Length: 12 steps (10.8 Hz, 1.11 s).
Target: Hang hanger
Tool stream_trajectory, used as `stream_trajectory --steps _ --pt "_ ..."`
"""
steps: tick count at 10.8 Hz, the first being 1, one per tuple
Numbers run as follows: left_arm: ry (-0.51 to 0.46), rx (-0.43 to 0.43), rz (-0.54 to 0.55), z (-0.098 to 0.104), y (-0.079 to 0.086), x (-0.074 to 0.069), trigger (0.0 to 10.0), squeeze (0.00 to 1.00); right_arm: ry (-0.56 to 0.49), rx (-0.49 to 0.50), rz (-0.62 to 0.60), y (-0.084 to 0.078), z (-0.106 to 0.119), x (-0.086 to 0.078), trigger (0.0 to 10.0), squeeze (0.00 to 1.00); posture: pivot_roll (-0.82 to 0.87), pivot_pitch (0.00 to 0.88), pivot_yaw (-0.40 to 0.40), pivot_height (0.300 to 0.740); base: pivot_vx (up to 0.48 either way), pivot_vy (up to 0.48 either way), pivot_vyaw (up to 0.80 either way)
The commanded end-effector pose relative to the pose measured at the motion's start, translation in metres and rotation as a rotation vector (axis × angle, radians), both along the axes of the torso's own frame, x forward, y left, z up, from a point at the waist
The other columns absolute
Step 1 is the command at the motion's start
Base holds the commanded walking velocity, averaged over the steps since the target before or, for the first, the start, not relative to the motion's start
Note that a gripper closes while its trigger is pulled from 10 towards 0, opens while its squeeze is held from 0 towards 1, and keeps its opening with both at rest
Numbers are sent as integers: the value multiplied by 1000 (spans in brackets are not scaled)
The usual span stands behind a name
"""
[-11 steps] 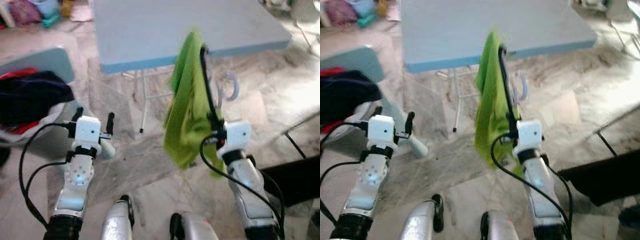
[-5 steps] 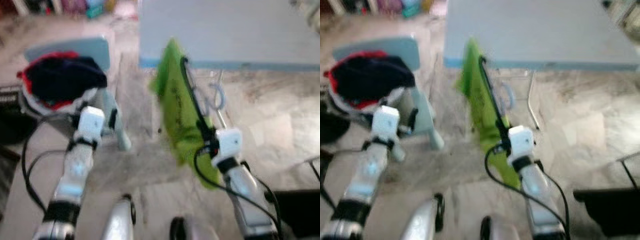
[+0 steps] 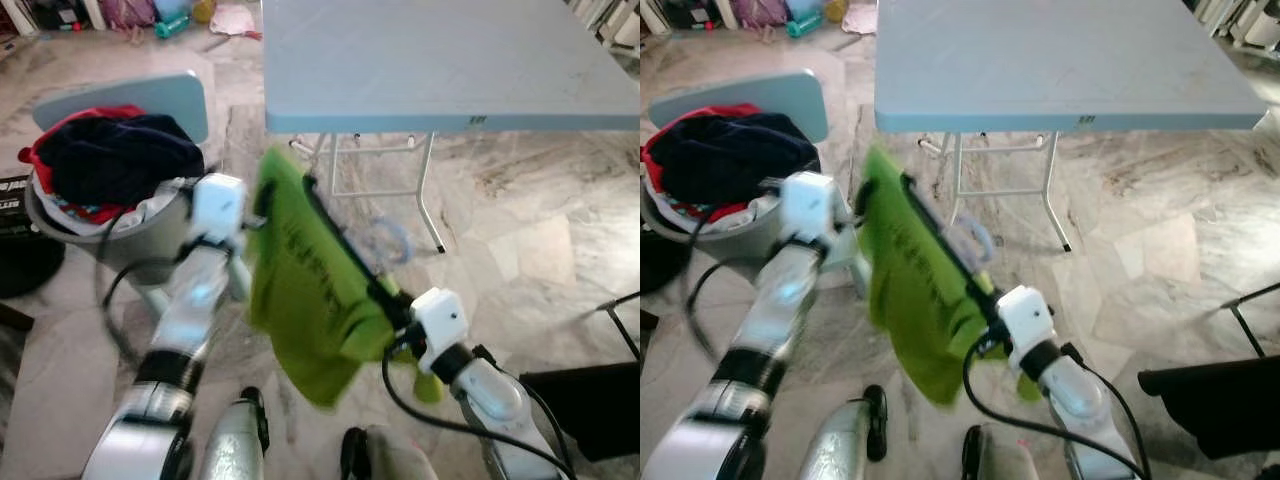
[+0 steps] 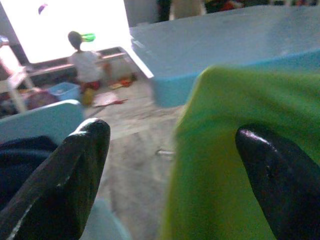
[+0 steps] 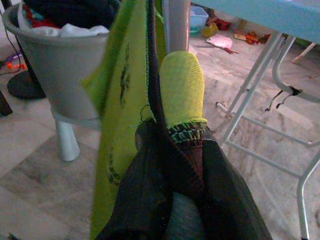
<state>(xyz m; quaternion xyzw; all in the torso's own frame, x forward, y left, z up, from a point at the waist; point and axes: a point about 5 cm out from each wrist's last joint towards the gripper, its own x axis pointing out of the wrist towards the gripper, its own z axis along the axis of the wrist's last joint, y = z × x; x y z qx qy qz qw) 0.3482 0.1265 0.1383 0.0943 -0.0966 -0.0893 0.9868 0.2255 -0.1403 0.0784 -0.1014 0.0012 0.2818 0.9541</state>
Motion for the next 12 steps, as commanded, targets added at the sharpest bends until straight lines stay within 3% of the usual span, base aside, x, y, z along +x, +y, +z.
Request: stream_trajectory --steps 1,3,4,7,8,12 --pt "26 -5 -14 -6 -4 0 10000 0 -65 18 2 0 16 4 10000 0 -41 226 -77 740 0 0 0" --pt "80 -133 -44 -5 -19 7 10000 0 -97 45 -62 2 25 15 10000 0 -45 227 -77 740 0 0 0" --pt "76 -144 -81 -5 -30 6 10000 0 -107 79 -86 10 29 20 10000 0 -44 229 -78 740 0 0 0" --pt "67 -193 -125 -1 -35 7 10000 0 -60 129 -65 27 27 18 10000 0 -46 230 -78 740 0 0 0" --pt "74 -236 -192 3 -38 6 10000 0 -54 92 -90 28 20 20 10000 0 -47 230 -79 740 0 0 0" --pt "83 -269 -258 6 -50 6 10000 0 -30 29 -123 37 5 30 10000 0 -49 228 -79 740 0 0 0"
